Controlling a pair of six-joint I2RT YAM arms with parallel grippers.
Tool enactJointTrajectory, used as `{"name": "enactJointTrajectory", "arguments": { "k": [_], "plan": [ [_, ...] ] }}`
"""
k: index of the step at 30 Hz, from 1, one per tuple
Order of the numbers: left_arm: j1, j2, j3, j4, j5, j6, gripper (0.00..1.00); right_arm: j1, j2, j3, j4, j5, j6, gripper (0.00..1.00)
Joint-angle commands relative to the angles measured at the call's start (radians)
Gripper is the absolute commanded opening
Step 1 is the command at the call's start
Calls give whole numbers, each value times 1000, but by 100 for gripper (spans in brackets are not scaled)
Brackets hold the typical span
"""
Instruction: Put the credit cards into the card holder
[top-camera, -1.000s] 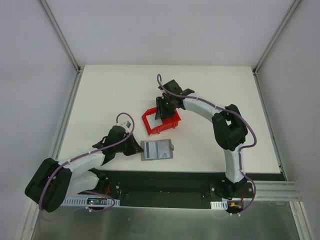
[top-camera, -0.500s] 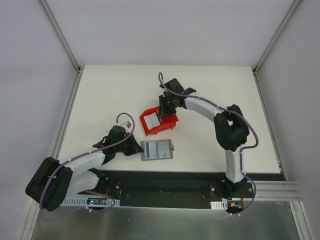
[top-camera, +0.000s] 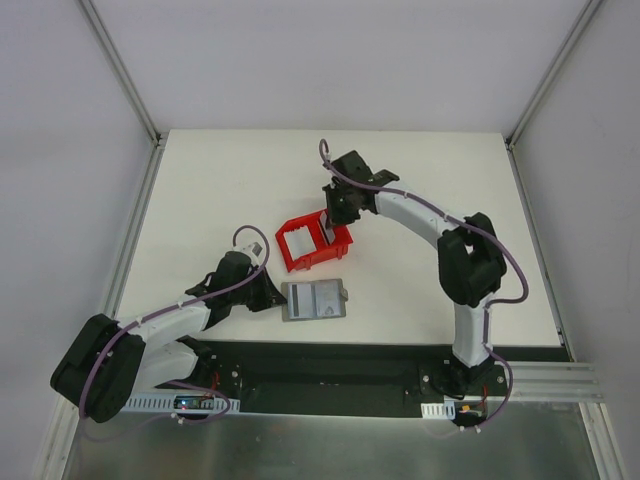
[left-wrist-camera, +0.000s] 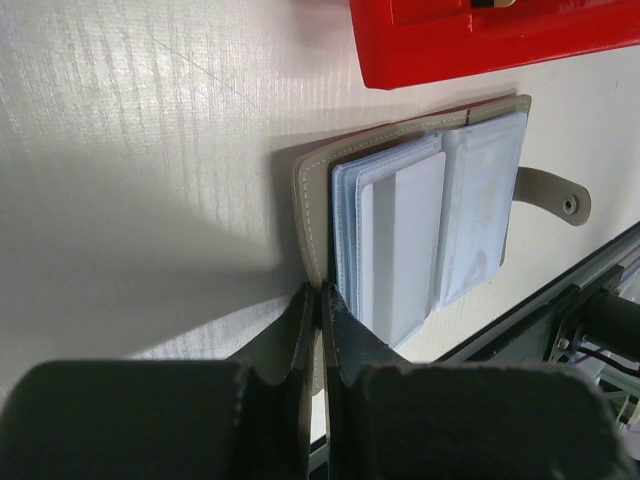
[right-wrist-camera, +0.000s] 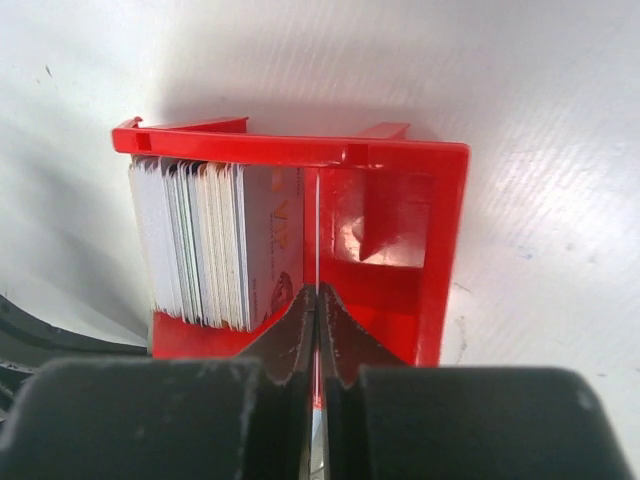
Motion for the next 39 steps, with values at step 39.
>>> {"name": "enactJointTrajectory", "arguments": {
  "k": [39],
  "plan": [
    [3, -185, -49, -5, 82, 59, 0, 476, -355, -547, 494, 296, 376, 0]
  ]
}}
